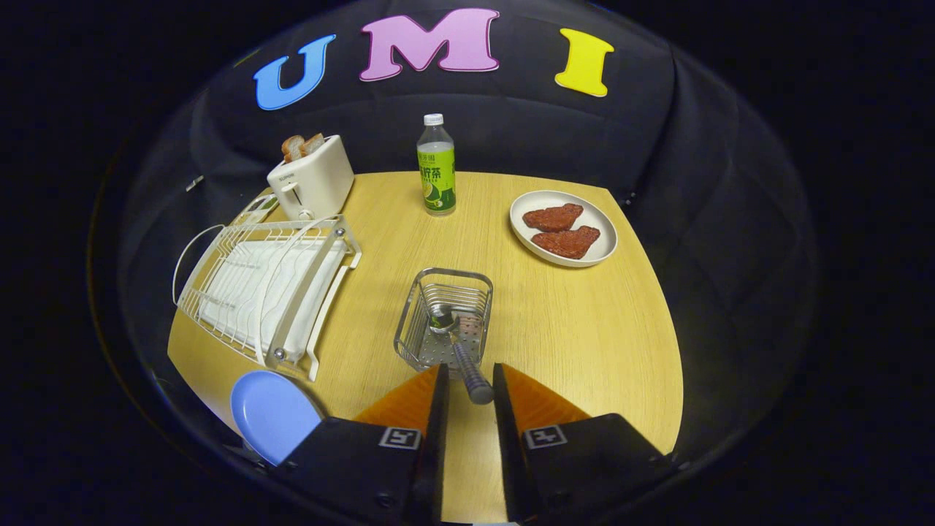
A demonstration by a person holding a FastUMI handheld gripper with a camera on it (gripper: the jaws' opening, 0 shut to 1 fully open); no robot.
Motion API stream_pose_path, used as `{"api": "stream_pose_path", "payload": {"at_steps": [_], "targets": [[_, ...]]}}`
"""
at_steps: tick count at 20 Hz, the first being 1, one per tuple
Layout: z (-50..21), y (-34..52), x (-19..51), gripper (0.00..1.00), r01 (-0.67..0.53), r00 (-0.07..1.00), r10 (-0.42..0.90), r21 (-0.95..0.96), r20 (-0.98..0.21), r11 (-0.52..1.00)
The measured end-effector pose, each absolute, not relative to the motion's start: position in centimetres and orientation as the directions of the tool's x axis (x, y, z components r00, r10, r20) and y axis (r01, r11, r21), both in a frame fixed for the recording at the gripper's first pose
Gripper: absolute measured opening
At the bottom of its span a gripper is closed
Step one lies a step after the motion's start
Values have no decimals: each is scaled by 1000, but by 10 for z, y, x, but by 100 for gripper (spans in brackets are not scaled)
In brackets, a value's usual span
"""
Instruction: Take the plate from the dish rack, then take the spoon from the basket and place it into the plate.
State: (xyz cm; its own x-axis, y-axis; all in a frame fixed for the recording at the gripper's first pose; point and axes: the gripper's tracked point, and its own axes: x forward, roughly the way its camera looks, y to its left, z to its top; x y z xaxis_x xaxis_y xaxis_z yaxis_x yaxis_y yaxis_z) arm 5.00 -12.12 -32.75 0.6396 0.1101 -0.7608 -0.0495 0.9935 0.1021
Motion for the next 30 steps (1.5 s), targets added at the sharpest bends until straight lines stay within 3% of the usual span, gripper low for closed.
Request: {"api": "stream_pose_path", "payload": {"at_steps": [2,5,11,16,23,30], "targets": [[-323,-113,50,22,-66,647,156,148,-747,987],[-321,-117,50,14,-43,658,141,150,-740,988],[-287,-122,44,12,34,698,141,229,-702,973],[-238,-126,13,12,25,735,138,231,-664,973],[-163,-50,-46,12,-165,770,333,334,-545,928],[-177,37,-102,12,-378,665,487,308,-566,873]]}}
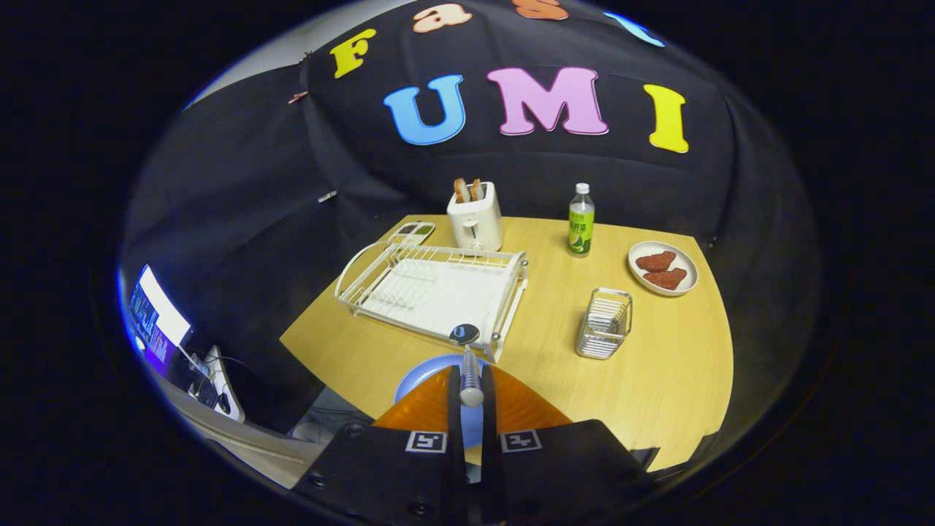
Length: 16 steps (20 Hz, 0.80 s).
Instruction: Take the plate from the dish rack, then take the spoon from the basket and place it into the plate.
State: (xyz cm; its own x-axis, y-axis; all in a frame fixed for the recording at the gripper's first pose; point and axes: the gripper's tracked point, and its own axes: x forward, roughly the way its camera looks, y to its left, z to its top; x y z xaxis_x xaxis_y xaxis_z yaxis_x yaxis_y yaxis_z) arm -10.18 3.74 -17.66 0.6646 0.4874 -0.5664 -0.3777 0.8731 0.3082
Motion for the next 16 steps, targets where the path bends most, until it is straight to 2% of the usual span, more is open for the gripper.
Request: {"api": "stream_pose_path", "payload": {"at_steps": [8,16], "targets": [[-257,99,-113,12,-413,552,502,304,-666,858],[-293,114,-108,12,-394,531,472,287,-704,873]]}}
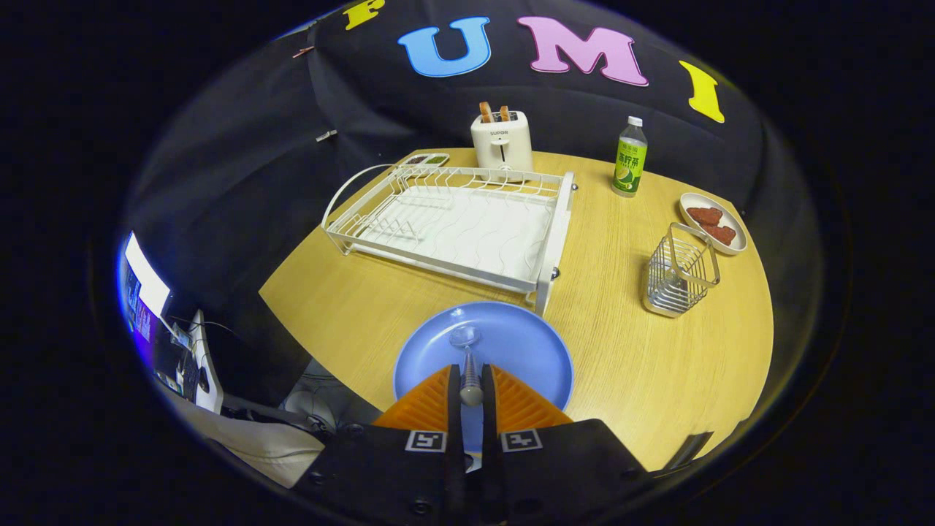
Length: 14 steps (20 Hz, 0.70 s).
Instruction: Take the plate from the dish rack, then take the spoon from the basket and place it into the plate.
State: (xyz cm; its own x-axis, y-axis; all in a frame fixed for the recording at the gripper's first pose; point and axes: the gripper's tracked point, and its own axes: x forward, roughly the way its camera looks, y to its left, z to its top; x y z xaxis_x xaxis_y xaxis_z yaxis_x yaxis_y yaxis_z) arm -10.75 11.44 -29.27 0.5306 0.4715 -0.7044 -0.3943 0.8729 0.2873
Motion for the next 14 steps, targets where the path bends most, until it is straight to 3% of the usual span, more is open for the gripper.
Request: {"api": "stream_pose_path", "payload": {"at_steps": [11,14], "targets": [[-313,109,-115,14,-388,477,463,294,-747,873],[-315,110,-115,22,-385,480,456,287,-750,877]]}}
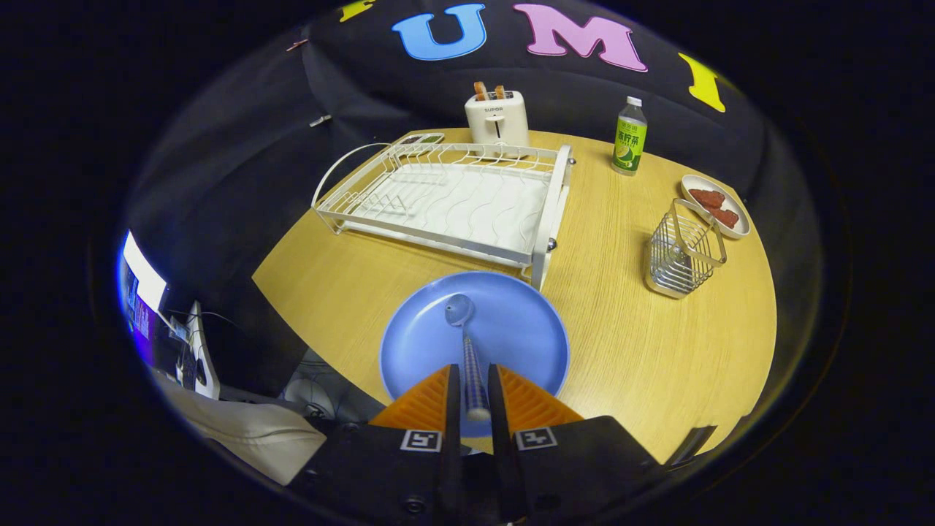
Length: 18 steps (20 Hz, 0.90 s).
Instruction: Take the plate from the dish rack, then take the spoon from the basket and place it into the plate.
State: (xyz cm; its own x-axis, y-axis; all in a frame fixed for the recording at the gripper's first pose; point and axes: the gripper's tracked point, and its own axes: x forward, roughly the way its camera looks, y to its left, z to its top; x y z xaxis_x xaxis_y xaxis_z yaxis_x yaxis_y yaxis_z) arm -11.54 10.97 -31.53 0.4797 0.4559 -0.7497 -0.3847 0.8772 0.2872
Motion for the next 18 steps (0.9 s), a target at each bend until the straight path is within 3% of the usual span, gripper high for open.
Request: {"api": "stream_pose_path", "payload": {"at_steps": [5,6,8,11,18], "targets": [[-311,112,-114,60,-365,489,469,316,-735,876],[-311,111,-116,78,-364,490,468,315,-736,877],[-313,110,-118,94,-361,491,460,308,-740,880],[-313,110,-119,99,-360,495,453,299,-741,884],[-285,106,-104,99,-353,555,447,287,-702,890]]}}
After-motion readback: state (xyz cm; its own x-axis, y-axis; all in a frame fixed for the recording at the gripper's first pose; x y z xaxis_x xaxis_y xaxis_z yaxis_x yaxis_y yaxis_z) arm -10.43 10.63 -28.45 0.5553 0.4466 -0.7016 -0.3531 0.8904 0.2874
